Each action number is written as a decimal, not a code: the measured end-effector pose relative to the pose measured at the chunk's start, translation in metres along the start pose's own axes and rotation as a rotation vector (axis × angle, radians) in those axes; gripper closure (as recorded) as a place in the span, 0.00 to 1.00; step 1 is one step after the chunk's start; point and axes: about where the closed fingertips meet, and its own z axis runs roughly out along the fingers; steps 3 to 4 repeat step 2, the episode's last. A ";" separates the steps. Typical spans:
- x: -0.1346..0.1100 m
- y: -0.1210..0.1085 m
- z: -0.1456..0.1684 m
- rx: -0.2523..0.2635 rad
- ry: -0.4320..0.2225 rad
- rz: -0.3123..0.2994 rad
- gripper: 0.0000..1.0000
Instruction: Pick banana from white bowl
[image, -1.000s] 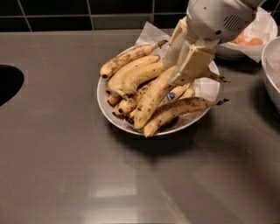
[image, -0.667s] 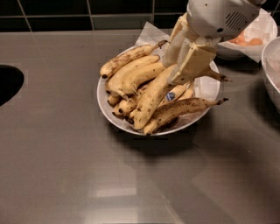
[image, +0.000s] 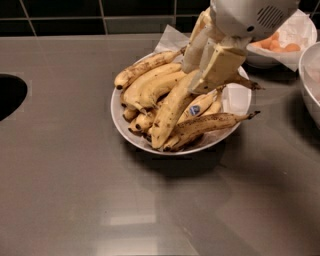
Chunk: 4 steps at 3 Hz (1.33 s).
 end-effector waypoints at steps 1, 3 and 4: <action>-0.015 -0.001 -0.008 0.020 0.016 -0.035 1.00; -0.015 -0.001 -0.008 0.020 0.016 -0.035 1.00; -0.015 -0.001 -0.008 0.020 0.016 -0.035 1.00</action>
Offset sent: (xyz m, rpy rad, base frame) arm -0.0079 0.0099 0.0141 -0.0381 -0.0281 0.0240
